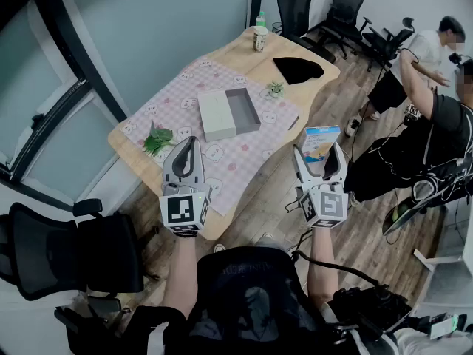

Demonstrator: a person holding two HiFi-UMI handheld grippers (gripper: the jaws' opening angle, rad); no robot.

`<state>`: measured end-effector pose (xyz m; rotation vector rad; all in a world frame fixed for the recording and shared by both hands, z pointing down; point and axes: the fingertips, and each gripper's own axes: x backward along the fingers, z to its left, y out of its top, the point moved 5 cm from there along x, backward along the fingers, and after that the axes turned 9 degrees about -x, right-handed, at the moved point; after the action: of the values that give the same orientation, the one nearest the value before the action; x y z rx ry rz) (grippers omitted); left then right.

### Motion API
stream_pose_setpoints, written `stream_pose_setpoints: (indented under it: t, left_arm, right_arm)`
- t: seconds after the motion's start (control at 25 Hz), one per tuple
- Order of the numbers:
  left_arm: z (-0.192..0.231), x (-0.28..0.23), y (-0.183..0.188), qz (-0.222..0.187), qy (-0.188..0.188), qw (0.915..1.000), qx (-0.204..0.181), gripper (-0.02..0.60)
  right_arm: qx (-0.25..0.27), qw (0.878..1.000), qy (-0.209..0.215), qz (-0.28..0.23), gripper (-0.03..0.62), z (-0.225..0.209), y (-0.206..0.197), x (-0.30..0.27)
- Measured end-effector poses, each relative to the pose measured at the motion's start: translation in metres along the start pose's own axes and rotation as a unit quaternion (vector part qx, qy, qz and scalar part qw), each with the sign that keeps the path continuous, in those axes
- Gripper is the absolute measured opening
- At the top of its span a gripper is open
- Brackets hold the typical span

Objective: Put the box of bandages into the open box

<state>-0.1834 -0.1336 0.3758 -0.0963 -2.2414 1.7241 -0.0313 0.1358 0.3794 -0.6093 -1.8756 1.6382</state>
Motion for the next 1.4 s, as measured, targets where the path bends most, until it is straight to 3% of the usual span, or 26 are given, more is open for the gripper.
stream_pose_setpoints:
  t: [0.8, 1.4]
  left_arm:
    - [0.006, -0.010, -0.006, 0.001, 0.003, 1.0000, -0.002, 0.003]
    - [-0.023, -0.033, -0.001, 0.009, 0.019, 0.9997, -0.011, 0.003]
  right_arm:
    - [0.020, 0.999, 0.027, -0.005, 0.434, 0.018, 0.002, -0.020]
    - [0.006, 0.999, 0.031, -0.005, 0.434, -0.029, 0.005, -0.033]
